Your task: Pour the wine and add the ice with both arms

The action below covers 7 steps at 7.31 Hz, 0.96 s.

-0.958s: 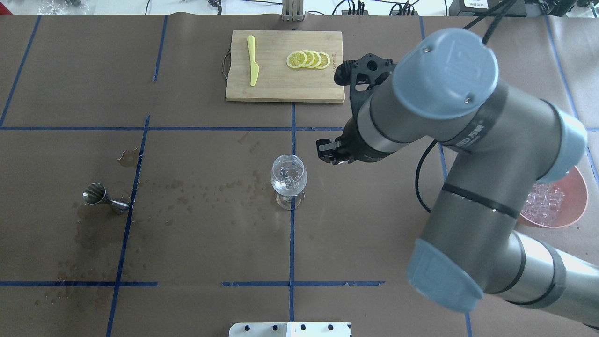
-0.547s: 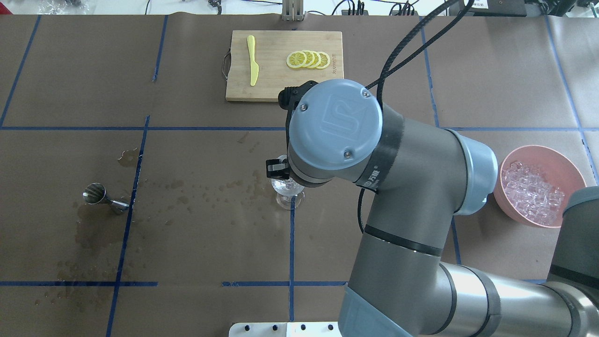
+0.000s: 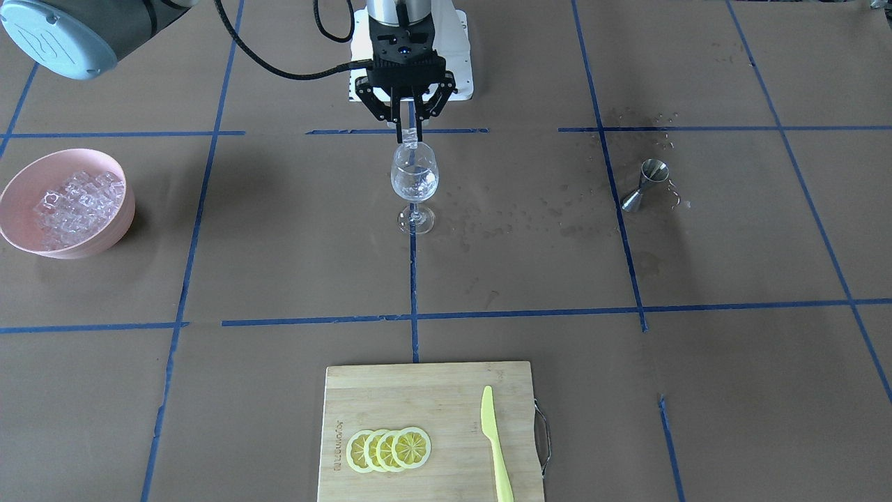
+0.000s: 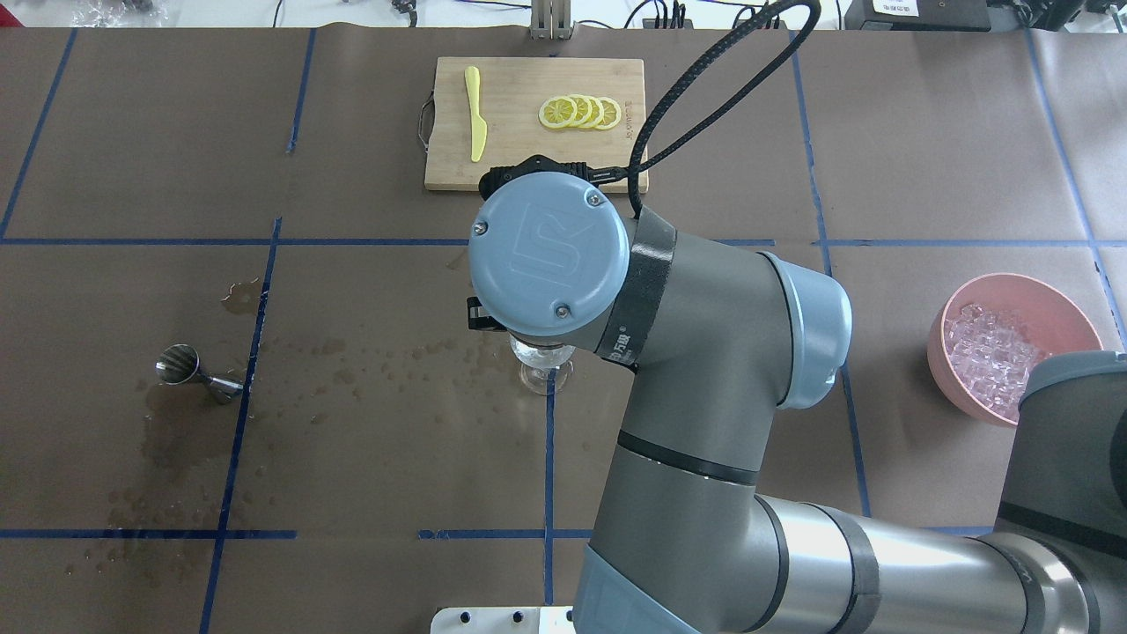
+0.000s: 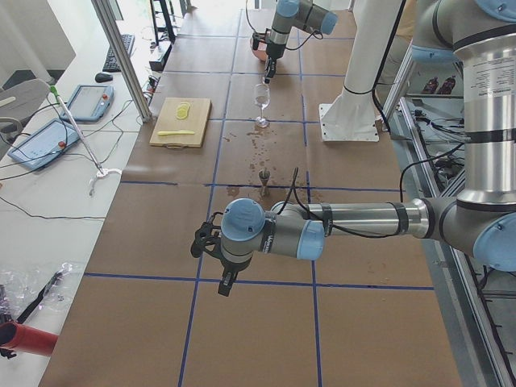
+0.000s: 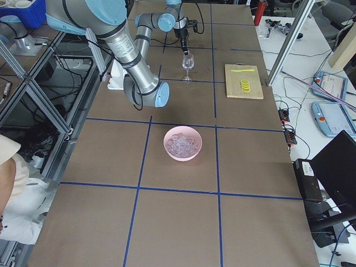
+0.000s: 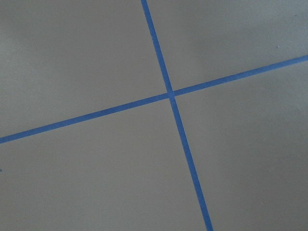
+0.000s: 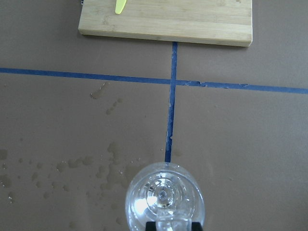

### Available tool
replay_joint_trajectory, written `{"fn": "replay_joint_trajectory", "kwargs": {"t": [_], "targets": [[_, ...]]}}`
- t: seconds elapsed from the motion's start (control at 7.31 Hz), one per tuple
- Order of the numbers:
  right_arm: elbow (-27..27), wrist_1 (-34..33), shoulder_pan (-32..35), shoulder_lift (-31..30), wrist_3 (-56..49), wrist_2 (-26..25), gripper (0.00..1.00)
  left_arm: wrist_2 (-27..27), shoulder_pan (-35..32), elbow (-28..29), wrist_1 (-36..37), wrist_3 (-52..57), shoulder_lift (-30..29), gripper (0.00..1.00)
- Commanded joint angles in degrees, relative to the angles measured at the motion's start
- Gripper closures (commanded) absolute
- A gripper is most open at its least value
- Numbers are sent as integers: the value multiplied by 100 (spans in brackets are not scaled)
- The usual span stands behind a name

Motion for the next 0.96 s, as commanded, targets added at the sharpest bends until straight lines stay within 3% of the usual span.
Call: {"fn": "replay_joint_trajectory", "kwargs": {"t": [0.0, 0.14, 0.27, 0.41, 0.82], "targets": [[-62, 5, -23, 17, -2, -58, 100, -7, 0, -1, 0, 0, 11, 0], [-62, 14, -50, 26, -20, -58, 82, 2, 0, 8, 0, 0, 11, 0], [-62, 14, -67, 35, -63, -58, 48, -7, 0, 17, 0, 0, 11, 0], [-62, 14, -67, 44, -64, -49, 0, -7, 0, 8, 0, 0, 19, 0], [-10, 5, -59, 44, -117, 82, 0, 2, -9, -1, 0, 0, 37, 0]]}}
